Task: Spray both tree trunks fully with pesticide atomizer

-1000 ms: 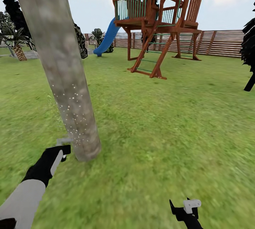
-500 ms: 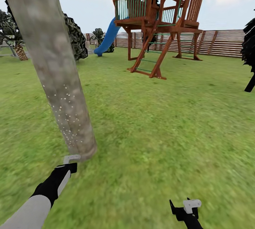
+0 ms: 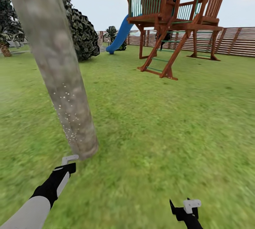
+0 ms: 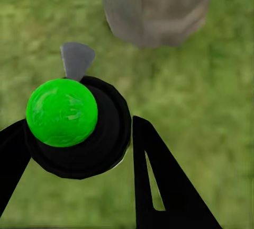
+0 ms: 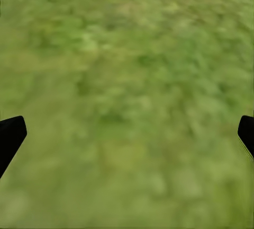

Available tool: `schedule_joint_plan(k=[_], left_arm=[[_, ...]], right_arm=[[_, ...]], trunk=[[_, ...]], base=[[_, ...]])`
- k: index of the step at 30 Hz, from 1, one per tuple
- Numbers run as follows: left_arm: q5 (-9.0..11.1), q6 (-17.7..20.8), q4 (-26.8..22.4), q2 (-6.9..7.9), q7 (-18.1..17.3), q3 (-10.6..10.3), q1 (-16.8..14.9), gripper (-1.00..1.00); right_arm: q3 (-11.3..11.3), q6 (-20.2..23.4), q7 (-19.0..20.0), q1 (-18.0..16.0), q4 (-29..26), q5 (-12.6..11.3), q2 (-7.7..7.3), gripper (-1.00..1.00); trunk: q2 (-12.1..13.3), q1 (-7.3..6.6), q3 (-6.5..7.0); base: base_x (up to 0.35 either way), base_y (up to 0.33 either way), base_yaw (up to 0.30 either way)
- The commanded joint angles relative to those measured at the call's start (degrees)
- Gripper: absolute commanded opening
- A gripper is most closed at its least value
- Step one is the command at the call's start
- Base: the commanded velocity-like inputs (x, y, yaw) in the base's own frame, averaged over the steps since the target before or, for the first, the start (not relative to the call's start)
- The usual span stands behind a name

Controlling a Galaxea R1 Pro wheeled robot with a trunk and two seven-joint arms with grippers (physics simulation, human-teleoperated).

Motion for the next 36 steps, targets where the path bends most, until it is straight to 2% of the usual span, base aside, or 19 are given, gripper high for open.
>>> schedule_joint_plan(k=[1, 4, 7, 12, 19, 22, 30, 36], left_arm=[[0.11, -0.06, 0.05, -0.16, -0.05, -0.05, 0.00, -1.00], [-0.07, -0.10, 0.11, -1.10, -0.05, -0.02, 0.00, -1.00], [-0.05, -0.03, 0.12, -0.60, 0.01, 0.31, 0.00, -1.00], [-0.10, -0.02, 0.09, -0.75, 0.03, 0.13, 0.00, -1.00], [-0.11, -0.02, 0.03, -0.68, 0.07, 0.31, 0.00, -1.00], [0.05, -0.06, 0.04, -0.49, 4.09, 0.42, 0.00, -1.00], [0.33, -0.03, 0.03, -0.53, 4.60, 0.35, 0.00, -1.00], [0.33, -0.04, 0.03, -0.56, 4.60, 0.34, 0.00, -1.00]], right_arm=[[0.00, 0.00, 0.01, 0.00, -0.03, -0.05, 0.00, 1.00], [0.00, 0.00, 0.02, 0.00, -0.03, -0.08, 0.00, 1.00], [0.00, 0.00, 0.02, -0.01, -0.01, -0.07, 0.00, 1.00], [0.00, 0.00, -0.05, -0.01, -0.05, -0.08, 0.00, 1.00], [0.00, 0.00, -0.07, 0.01, 0.00, -0.08, 0.00, 1.00], [0.00, 0.00, -0.07, 0.01, 0.00, -0.08, 0.00, 1.00], [0.00, 0.00, -0.07, 0.01, 0.00, -0.07, 0.00, 1.00], [0.00, 0.00, 0.02, 0.02, 0.00, -0.05, 0.00, 1.00]], trunk=[[0.00, 0.00, -0.06], [0.00, 0.00, -0.23], [0.00, 0.00, -0.36], [0.00, 0.00, -0.38], [0.00, 0.00, -0.38], [0.00, 0.00, -0.38], [0.00, 0.00, -0.38], [0.00, 0.00, -0.38]], base=[[0.115, -0.269, 0.219], [0.114, -0.269, 0.219], [0.114, -0.269, 0.172], [0.114, -0.269, 0.043], [0.099, -0.269, 0.258], [0.086, -0.269, 0.277], [0.086, -0.269, 0.268], [0.084, -0.269, 0.051]])
